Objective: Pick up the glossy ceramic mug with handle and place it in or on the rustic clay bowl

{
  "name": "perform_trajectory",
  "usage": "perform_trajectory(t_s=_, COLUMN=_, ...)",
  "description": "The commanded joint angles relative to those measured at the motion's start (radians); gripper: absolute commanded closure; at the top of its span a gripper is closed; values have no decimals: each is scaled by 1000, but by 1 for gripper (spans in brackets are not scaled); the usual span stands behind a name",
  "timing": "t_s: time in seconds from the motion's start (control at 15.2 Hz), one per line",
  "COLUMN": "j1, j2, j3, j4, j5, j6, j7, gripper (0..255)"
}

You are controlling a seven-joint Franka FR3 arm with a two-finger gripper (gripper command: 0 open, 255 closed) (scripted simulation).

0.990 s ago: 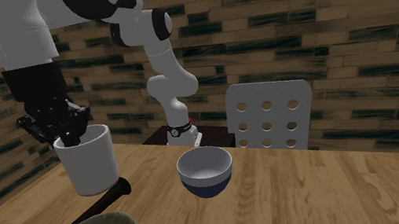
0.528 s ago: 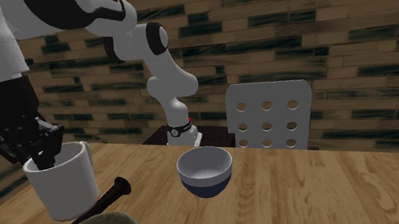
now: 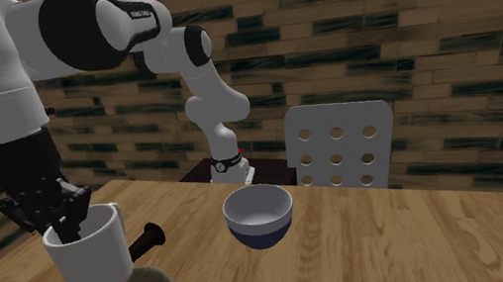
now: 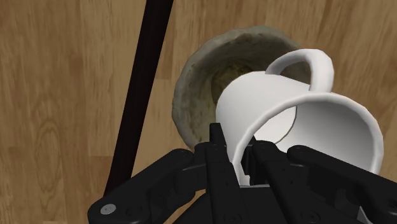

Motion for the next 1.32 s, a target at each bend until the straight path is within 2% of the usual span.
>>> perform_trajectory(t_s=0.0, j1=-2, j2=-11, j3=0, j4=-44, j5=1, j6=34, j7=-2, gripper=255)
perform_trajectory(t_s=0.26, j1=-4, j2=-15, j3=0, j4=-112, j5=2, j6=98, j7=-4, gripper=255)
perform_trajectory(t_s=0.79, j1=-4, j2=-15, j3=0, j4=-112, j5=2, j6=98, j7=-4, gripper=255)
perform_trajectory(t_s=0.86, j1=-4, j2=-15, j3=0, j4=-112, j5=2, j6=98, j7=-4, gripper=0)
perform_trajectory(t_s=1.19, j1=-4, j2=-15, j3=0, j4=-112, j5=2, j6=98, j7=-4, gripper=0)
perform_trajectory(t_s=1.25, j1=-4, j2=-13, j3=0, j4=-76, j5=2, j6=64, j7=-4, gripper=0)
